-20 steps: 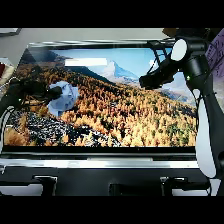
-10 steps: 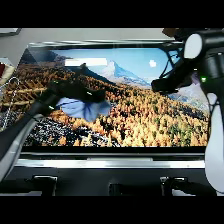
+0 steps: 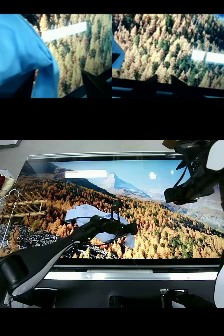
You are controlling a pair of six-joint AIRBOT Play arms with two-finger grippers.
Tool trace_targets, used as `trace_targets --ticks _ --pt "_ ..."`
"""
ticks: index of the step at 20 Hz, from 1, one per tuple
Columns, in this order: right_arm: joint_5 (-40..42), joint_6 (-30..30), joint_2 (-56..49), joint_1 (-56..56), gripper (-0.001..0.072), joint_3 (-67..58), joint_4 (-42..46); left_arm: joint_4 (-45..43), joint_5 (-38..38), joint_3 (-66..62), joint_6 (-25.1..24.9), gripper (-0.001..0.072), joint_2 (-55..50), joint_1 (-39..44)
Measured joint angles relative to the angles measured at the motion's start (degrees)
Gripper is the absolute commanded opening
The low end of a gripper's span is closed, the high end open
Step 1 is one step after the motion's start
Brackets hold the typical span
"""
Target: Fold the clothes and pants, and hang the long-sleeved shirts on hangers.
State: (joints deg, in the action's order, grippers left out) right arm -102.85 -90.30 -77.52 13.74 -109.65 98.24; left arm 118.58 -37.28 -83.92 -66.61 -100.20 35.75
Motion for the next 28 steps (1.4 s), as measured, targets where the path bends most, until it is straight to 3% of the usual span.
trace_targets --ticks 3,6,9,11,14,19,28 --pt "6.01 -2.36 0.2 0.0 0.0262 0.0 0.11 -0.07 -6.21 -1.75 -3.13 0.0678 3.91 -4.79" --pt "15.17 -9.49 0.24 -0.5 0.0265 0.0 -0.39 -3.56 -14.69 -2.47 -5.62 0.0676 11.32 -13.05" --pt "20.96 -15.06 -0.59 -6.05 0.0397 -0.02 -4.79 -7.52 -22.12 -2.71 -6.97 0.0676 18.97 -22.8" --pt "20.28 -14.8 -2.78 -12.74 0.0481 0.02 -11.43 -8.96 -26.27 -2.75 -8.33 0.0676 23.08 -29.09" --pt "15.37 -9.75 -7.61 -22.14 0.0478 3.32 -23.98 -10.19 -31.45 -2.05 -10.78 0.0676 27.23 -37.11" --pt "12.7 0.74 -11.17 -28.3 0.048 22.45 -38.84 -10.73 -35.65 1.81 -12.52 0.0676 30.42 -44.41" --pt "24.74 13.09 -11.91 -29.49 0.0478 49.35 -51.69 -10.47 -37.03 5.62 -13.09 0.0676 31.21 -46.58"
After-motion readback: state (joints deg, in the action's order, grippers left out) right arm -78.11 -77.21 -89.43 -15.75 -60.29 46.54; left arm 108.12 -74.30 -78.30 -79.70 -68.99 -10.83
